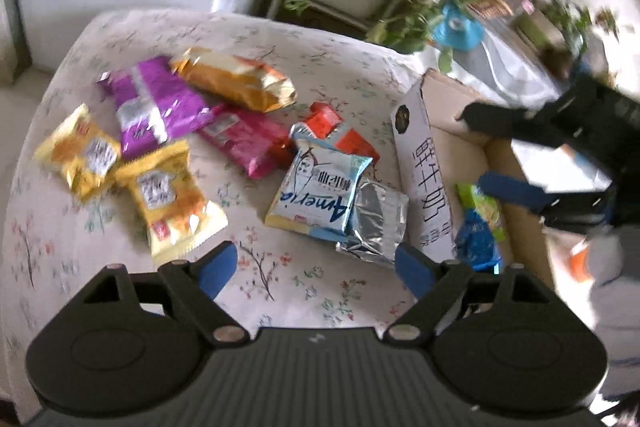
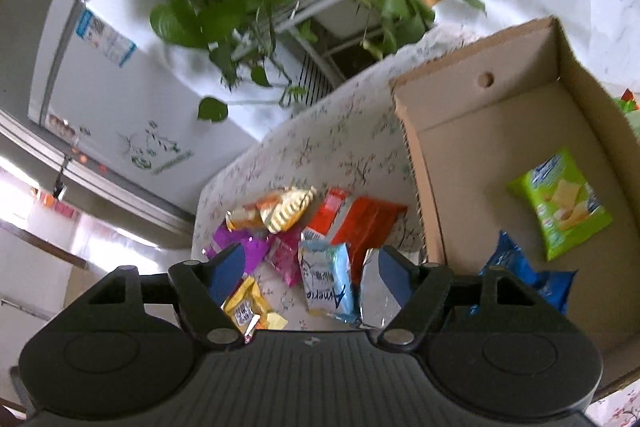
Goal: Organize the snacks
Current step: 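Carry both packs over the cardboard box and open both grippers to drop them, then grasp the white Ameria pack with the right gripper while the left returns over the pile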
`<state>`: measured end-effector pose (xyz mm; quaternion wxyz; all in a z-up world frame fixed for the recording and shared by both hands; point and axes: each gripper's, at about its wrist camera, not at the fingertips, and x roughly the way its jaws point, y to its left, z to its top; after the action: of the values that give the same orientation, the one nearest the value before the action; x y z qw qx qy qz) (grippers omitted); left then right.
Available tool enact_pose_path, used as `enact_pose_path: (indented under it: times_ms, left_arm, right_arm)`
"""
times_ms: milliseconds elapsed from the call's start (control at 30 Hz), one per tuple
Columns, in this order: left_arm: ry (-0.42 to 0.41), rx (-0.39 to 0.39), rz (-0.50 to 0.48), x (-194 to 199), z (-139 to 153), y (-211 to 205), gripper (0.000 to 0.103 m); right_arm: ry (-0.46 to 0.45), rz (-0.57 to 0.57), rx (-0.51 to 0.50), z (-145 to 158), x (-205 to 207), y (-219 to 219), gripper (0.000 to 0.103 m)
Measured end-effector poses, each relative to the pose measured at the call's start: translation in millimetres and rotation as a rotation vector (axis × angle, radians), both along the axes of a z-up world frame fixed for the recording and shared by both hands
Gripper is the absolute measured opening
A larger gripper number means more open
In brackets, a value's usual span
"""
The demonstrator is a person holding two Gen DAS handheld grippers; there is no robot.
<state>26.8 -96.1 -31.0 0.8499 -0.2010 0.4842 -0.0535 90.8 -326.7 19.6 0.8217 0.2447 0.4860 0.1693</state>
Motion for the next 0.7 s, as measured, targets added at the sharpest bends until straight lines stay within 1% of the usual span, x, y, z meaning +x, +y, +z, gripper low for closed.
enact_pose_path:
  times_ms: [100, 167, 267, 400, 500, 633, 700]
  left_arm:
    - [0.013, -0.071, 0.039, -11.4, 7.5, 4.2, 0.086]
    - [-0.012, -0.089, 0.041, -22.7, 19.6, 3.5, 0.086]
    - [-0.057, -0.077, 0.037, -41.8, 37.1, 1.9, 0.087]
    - [-0.052, -0.048, 0.025, -62.1, 51.5, 5.2, 0.087]
    - [-0.041, -0.027, 0.007, -78.7, 61.6, 11.1, 0.087]
    - [-0.057, 0.002, 0.004, -96.5, 78.1, 21.3, 0.087]
    - [-0.062, -0.003, 0.012, -102.3, 87.1, 28.5, 0.087]
  right_arm:
    - [0.041, 0.012, -0.019, -7.9, 2.5, 9.1, 0.079]
    - [0.064, 0.017, -0.026, -13.0, 4.2, 14.6, 0.079]
    - [0.090, 0.013, -0.053, -20.2, 5.5, 21.3, 0.079]
    - [0.107, 0.008, -0.086, -29.4, 7.8, 29.7, 0.082]
    - [0.097, 0.005, -0.127, -33.9, 9.9, 37.6, 0.083]
    - [0.106, -0.004, -0.169, -40.7, 14.8, 50.1, 0.085]
    - [0.115, -0.022, -0.200, -45.6, 18.2, 55.8, 0.086]
